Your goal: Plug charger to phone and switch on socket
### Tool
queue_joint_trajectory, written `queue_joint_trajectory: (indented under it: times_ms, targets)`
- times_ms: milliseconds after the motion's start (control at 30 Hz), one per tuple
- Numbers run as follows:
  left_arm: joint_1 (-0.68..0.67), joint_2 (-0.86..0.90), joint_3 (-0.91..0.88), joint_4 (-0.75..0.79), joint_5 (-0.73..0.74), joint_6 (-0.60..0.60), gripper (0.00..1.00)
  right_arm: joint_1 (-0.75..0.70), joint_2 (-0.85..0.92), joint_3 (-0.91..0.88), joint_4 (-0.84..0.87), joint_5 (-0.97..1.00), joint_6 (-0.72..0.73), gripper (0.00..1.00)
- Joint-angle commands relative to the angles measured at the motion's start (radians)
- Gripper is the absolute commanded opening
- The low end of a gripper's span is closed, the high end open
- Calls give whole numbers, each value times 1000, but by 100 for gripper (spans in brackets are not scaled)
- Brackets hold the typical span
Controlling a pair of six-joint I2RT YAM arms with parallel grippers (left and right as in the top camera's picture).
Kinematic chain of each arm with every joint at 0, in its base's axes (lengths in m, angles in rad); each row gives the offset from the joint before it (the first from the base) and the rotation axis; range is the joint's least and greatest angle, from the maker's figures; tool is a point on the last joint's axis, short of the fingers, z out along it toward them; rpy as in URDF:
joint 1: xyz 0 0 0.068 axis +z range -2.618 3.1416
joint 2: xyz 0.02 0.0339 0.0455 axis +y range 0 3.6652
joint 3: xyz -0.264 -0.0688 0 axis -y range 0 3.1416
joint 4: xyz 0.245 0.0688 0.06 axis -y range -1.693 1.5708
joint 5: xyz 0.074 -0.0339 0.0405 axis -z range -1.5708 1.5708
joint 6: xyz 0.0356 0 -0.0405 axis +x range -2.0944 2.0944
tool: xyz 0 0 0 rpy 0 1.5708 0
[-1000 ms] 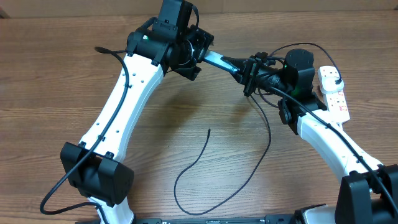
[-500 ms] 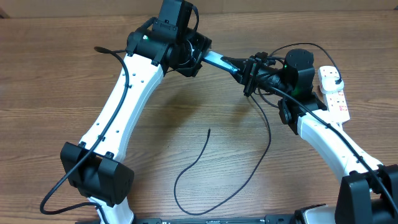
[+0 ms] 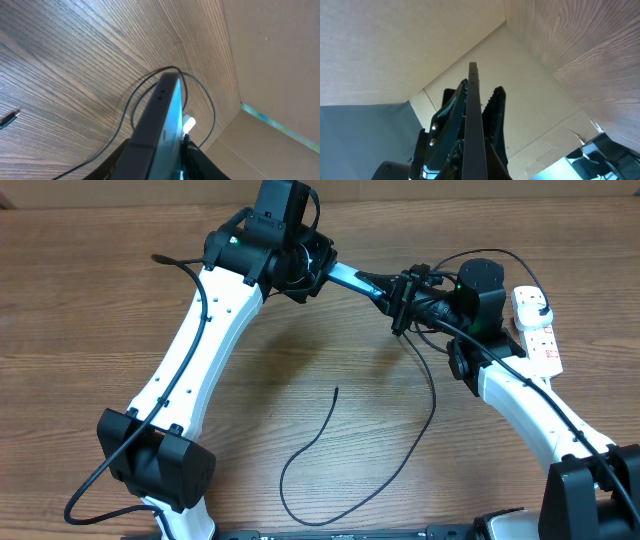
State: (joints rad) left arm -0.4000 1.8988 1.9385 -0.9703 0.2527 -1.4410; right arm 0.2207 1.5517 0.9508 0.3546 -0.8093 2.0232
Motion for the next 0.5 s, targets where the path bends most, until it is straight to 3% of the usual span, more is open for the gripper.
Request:
queue_joint_trajectory:
  times_ms: [0, 467]
  targets:
    - [-6, -2, 11, -1, -18, 13, 29, 3, -2, 15, 19, -7, 138, 4]
    - [-6, -2, 11, -1, -17, 14, 16, 3, -2, 15, 19, -15, 138, 4]
